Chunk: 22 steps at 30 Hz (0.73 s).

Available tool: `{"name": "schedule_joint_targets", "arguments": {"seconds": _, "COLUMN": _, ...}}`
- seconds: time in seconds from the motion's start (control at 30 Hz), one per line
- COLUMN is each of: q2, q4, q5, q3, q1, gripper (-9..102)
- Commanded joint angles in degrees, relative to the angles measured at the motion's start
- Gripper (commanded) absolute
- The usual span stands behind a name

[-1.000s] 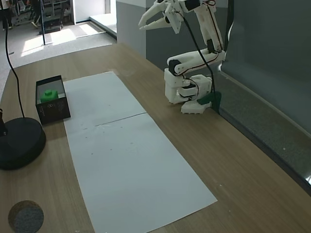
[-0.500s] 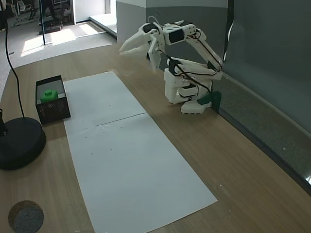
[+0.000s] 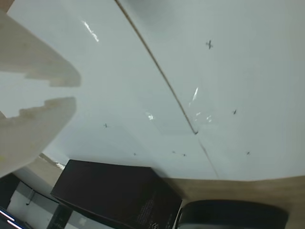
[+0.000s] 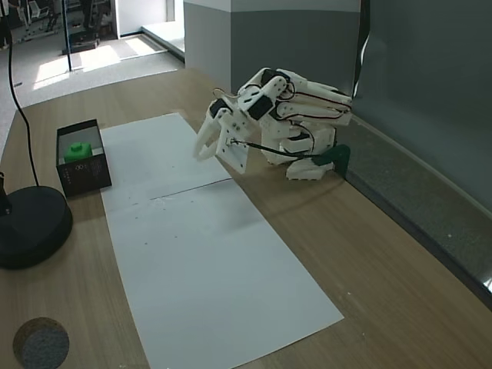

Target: Grab a green square and put it in the box.

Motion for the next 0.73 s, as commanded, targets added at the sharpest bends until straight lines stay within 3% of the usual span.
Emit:
{"name": "schedule_joint_targets", "arguments": {"seconds": 0.0, "q2": 0.9, "q4": 4.4, "q5": -1.0, "q3": -1.8, "q1": -1.6, "gripper": 0}}
{"name": "schedule_joint_targets", "arguments": {"seconds": 0.23, "q2": 0.9, "q4": 14.9, "q5": -1.1, "q3": -4.6, "q1": -2.1, "gripper": 0}}
{"name": "schedule_joint_targets", "arguments": {"seconds": 0.7, "q2": 0.9, "q4": 14.9, "q5": -1.1, "q3": -4.6, "q1": -2.3, "gripper": 0}}
